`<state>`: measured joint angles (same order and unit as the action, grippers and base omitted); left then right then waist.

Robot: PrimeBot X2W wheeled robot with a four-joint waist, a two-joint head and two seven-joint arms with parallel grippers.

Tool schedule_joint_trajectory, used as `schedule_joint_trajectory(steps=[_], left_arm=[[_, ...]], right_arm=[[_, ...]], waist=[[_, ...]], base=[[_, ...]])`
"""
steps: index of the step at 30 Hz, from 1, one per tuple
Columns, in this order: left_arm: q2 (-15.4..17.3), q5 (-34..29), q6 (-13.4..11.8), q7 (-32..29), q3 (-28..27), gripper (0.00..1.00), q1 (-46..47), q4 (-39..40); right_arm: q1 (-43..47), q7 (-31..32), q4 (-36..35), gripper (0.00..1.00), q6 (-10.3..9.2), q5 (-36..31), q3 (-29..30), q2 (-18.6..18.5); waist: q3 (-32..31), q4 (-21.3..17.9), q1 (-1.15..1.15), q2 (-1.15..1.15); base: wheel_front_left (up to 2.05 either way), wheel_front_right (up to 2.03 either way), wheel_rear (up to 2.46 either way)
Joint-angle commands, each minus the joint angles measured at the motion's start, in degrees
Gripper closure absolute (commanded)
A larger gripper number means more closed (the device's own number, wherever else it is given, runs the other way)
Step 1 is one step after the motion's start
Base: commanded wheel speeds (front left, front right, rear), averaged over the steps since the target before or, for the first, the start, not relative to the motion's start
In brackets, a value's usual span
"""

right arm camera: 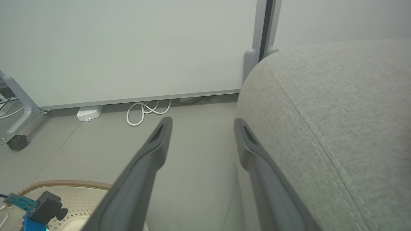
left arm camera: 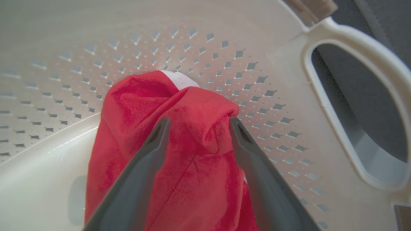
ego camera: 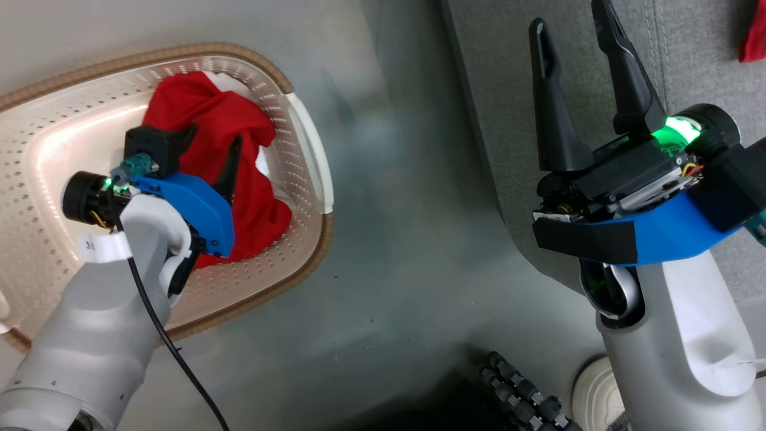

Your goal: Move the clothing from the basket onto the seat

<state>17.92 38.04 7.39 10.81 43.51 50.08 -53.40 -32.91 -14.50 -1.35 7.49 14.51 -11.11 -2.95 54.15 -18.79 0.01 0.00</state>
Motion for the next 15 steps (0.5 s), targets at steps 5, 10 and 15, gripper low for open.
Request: schedule_joint_trajectory(steps=[5,10,15], left_arm=[[-0.05,2.22,0.15,-1.9,1.07,0.0,2.66,-4.14],[-1.36,3.35,-0.49,-2.22,0.62,0.0,3.96,-8.82],[-2.36,2.8,-0.32,-1.56,1.62,0.73,5.22,-11.56]], right_arm=[[-0.12,-0.68,-0.02,0.0,0.01,1.35,-0.75,0.1],[1.74,-0.74,-1.19,0.0,0.02,1.96,-0.48,0.1],[3.32,-0.76,-1.95,0.0,0.01,2.2,0.12,0.1]], waist=[[1.29,-2.59,-0.01,0.0],[0.99,-3.3,-0.01,0.0],[0.61,-3.75,-0.01,0.0]], base=[[0.0,0.0,0.0],[0.0,0.0,0.0],[0.0,0.0,0.0]])
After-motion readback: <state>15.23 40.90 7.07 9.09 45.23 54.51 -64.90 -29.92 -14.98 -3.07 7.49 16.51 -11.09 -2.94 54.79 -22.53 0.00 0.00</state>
